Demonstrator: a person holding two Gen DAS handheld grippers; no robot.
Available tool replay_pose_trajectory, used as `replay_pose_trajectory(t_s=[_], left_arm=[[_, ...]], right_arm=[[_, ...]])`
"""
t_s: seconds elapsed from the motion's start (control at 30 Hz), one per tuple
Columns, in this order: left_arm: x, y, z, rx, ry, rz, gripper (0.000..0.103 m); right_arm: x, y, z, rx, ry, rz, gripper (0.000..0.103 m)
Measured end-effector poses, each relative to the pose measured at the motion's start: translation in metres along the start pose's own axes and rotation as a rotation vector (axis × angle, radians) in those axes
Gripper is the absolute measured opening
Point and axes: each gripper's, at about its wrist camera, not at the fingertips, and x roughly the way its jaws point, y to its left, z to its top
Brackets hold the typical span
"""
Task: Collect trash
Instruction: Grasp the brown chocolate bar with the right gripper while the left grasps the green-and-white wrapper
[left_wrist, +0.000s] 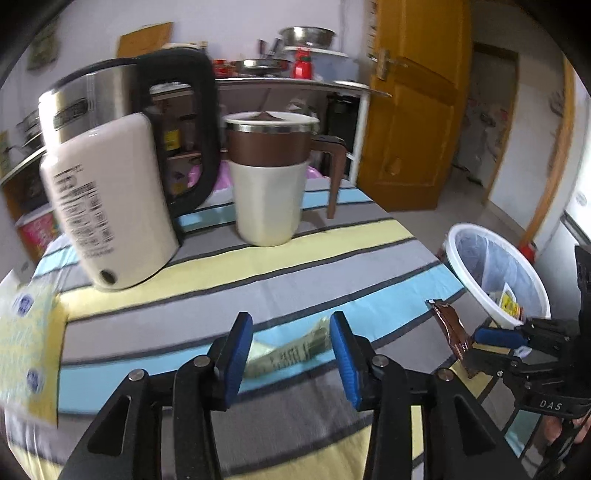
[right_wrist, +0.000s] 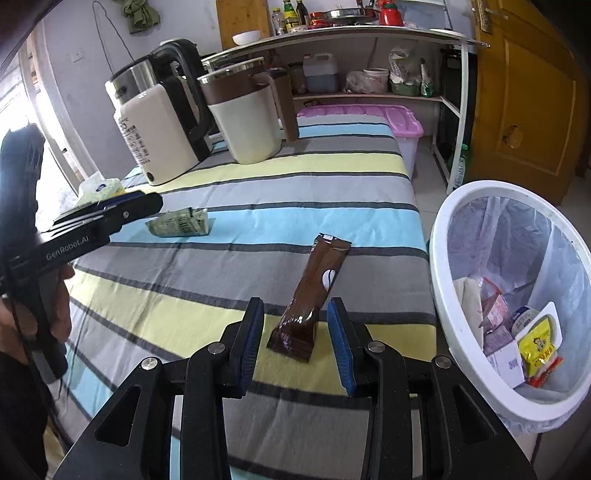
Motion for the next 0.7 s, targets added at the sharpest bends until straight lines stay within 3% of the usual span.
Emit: replay_pose_trajectory(t_s=[0.13,0.23,0.53,0.6,0.67,0.7], left_arm=[[0.023,-0.002,0.001,0.075,0.063,-0.042,0.047],[0.034,-0.004,-0.006,0.116,0.117,-0.031,0.047],[0.025,-0.001,-0.025,0.066,0.149,0.004,0.047],[0.025,-0.001,-0.026,0.044,0.147,0.021,0.040],[0.024,-0.002,-0.026,0.029,0.142,0.039,0.030],[0.023,-0.003,-0.026,0.017,0.141,0.044,0.030]], right_arm=[[0.010,0.000,0.001,0.003,0.020,-0.015,0.037],[0.011,0.001,0.003,-0.006,0.013,-0.032,0.037],[0.017,0.004,0.008,-0.012,0.008,-0.077,0.035],[0.018,0.004,0.009,-0.009,0.008,-0.100,0.025],[0.017,0.000,0.009,0.004,0.007,-0.098,0.020],[0.017,-0.002,0.009,0.009,0.007,-0.091,0.019]])
